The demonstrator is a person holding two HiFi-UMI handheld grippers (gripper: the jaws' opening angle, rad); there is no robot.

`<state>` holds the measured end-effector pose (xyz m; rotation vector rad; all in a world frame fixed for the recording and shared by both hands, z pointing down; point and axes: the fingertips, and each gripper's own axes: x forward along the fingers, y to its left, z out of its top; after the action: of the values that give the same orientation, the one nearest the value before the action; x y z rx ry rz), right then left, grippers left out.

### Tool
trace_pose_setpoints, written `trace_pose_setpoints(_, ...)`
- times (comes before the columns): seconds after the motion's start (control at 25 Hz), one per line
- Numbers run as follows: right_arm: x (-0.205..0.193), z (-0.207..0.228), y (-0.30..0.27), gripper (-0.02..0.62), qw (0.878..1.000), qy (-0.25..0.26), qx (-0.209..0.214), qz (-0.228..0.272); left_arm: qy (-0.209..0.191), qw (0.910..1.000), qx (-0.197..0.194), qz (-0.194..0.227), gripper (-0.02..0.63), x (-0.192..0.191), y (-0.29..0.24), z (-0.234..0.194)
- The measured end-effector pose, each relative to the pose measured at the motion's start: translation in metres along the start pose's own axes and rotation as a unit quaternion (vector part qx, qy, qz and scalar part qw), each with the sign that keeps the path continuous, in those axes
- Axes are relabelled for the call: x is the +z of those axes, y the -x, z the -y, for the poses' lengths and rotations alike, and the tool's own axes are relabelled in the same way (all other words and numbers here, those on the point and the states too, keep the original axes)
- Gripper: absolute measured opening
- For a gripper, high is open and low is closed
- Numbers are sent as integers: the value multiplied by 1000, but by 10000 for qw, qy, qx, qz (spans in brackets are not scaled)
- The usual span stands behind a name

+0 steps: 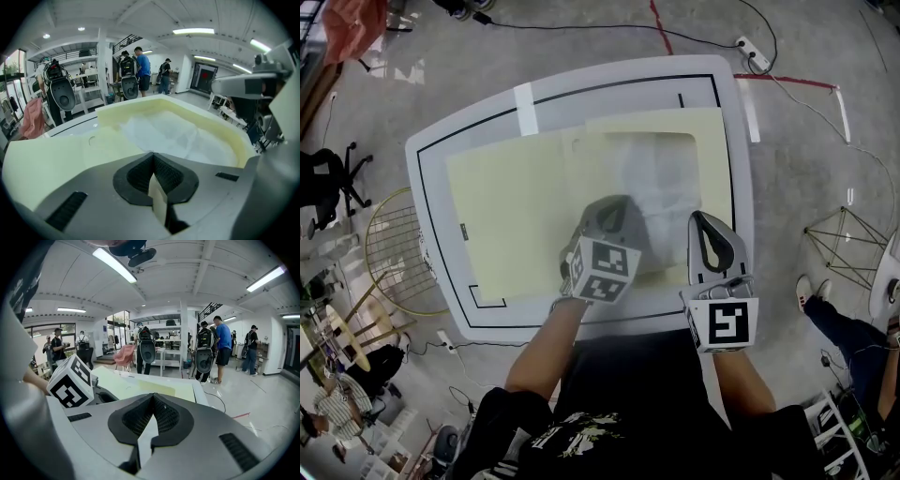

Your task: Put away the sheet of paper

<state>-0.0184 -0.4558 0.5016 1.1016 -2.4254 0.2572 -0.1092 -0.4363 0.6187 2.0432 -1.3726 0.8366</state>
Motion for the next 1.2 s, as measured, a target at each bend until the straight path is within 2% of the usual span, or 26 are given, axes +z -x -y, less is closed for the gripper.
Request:
trace_pose_setpoints(0.2, -3, -1, -3, -3, 10000, 10, 77, -19, -112, 9995, 289, 87, 2, 3, -2, -7)
trace_pose_setpoints(0.32, -3, -3, -3, -3, 9999, 3, 126, 22, -99, 9993, 336, 136, 6, 5, -1, -6)
trace_pose_setpoints(0.36, -2, -3, -3, -3, 9999, 5, 138, 37, -88, 9993, 337, 138, 75, 5, -2, -5)
trace_pose_setpoints(0.4, -2, -3, -3, -3, 9999, 8, 148, 52, -80, 9993, 339, 130, 107, 5, -2, -5)
trace_pose_setpoints(0.48, 0, -4, -2, -3, 9998, 13, 162, 79, -93, 9992, 367, 105, 128, 4, -2, -5)
trace_pose_setpoints(0.68, 5, -6, 2, -3, 9997, 47, 194, 161, -122, 9982, 574, 141, 133, 5, 11, -10)
trace_pose_setpoints(0.92, 22, -17, 8, -3, 9982, 136, 395, 422, -5, 9942, 1013, 362, 126, 13, 46, -23)
trace_pose_setpoints(1.2, 54, -38, 26, -3, 9937, 323, 687, 829, 251, 9833, 1637, 751, 57, 23, 111, -30)
